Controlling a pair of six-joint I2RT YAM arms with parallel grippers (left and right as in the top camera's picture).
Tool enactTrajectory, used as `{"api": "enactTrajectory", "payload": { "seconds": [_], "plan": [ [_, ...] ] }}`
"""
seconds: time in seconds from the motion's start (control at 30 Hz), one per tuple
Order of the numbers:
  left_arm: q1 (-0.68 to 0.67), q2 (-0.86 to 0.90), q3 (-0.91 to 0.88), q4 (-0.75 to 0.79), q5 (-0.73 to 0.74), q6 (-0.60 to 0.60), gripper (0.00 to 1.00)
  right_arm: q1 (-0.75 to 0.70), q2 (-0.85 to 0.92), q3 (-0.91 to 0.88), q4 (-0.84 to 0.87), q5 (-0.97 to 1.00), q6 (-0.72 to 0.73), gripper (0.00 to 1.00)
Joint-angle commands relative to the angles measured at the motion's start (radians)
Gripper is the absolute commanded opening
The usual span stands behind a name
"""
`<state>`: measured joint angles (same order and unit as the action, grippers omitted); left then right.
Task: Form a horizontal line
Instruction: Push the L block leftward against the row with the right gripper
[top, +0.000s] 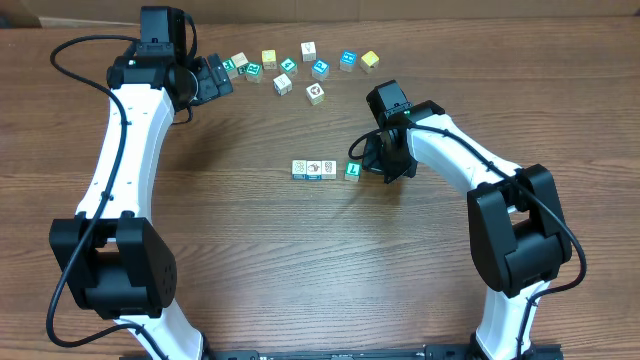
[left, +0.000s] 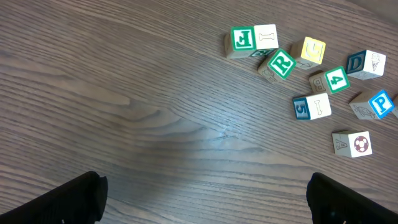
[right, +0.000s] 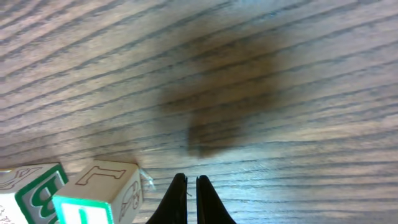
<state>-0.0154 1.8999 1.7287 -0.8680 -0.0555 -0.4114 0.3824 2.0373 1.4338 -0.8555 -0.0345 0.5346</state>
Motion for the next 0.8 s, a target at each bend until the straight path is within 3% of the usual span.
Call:
{"api": "enactTrajectory", "payload": {
  "seconds": [0.0,0.77],
  "plan": [
    [-0.005,-0.006,0.008,0.002,0.004,0.008,1.00,0.010,-0.010,-0.008,0.008,-0.016,-0.019,0.04],
    [-0.005,-0.006,0.008,0.002,0.004,0.008,1.00,0.011,-0.010,-0.008,0.013,-0.060,-0.019,0.04]
  ]
}}
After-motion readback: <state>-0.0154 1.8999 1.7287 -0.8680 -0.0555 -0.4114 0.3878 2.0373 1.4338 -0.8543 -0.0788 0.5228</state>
